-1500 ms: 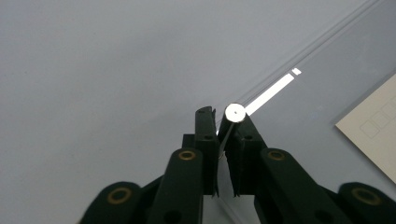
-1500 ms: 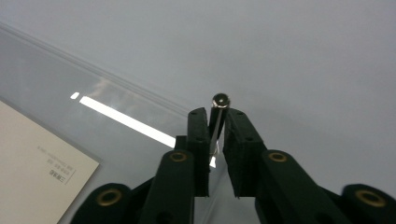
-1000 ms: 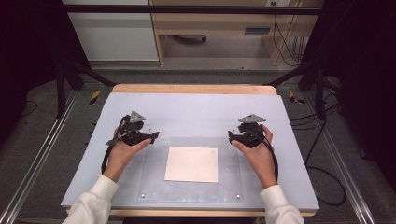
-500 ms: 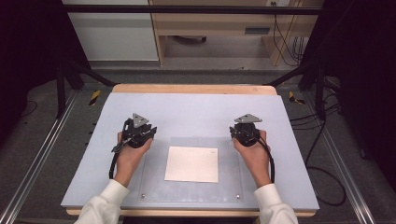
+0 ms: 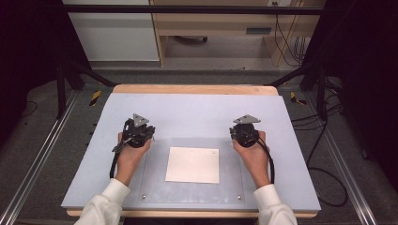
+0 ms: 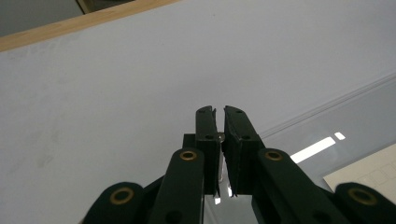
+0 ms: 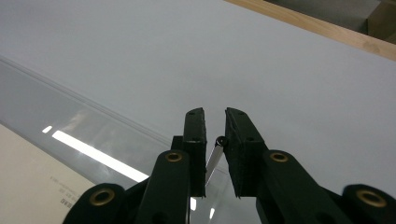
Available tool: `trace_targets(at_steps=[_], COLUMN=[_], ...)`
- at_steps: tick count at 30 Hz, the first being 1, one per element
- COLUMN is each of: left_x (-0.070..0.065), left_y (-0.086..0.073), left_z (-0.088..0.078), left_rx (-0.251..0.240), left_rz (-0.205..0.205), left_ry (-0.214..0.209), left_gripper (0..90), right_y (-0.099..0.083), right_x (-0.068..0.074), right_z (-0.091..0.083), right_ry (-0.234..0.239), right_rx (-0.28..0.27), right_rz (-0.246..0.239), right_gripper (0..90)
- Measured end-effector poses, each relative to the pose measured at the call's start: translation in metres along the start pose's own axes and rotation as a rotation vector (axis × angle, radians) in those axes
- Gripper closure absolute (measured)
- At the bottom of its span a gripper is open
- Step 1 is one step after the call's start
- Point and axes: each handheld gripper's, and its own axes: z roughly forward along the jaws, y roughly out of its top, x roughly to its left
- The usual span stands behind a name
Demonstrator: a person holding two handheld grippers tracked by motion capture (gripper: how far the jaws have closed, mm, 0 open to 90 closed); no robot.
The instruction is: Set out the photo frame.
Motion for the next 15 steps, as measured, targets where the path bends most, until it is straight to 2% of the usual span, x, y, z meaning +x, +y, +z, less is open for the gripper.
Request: trace_targets(at_steps=[3, 8, 11, 15], left_x=[0.0002, 0.0022, 0.0042, 0.0059], left_y=[0.0, 0.0008, 0.0015, 0.0058], left_z=[0.0, 0.0003, 0.001, 0.0021], left_rx=[0.002, 0.008, 0.012, 0.043], left_rz=[0.002, 0.007, 0.006, 0.02], left_ry=[-0.002, -0.019, -0.032, -0.043], left_gripper=[84.4, 84.7, 84.8, 84.8], right_y=[0.0, 0.0001, 0.0008, 0.0038], right_x=[-0.0001, -0.0008, -0.001, -0.0045], right_z=[0.0002, -0.0006, -0.0004, 0.0017], right_ry=[-0.002, 0.0, 0.005, 0.021], right_rx=[0.001, 0.008, 0.012, 0.029], right_rz=[-0.003, -0.008, 0.01, 0.029], right_gripper=[84.3, 85.3, 85.7, 86.0])
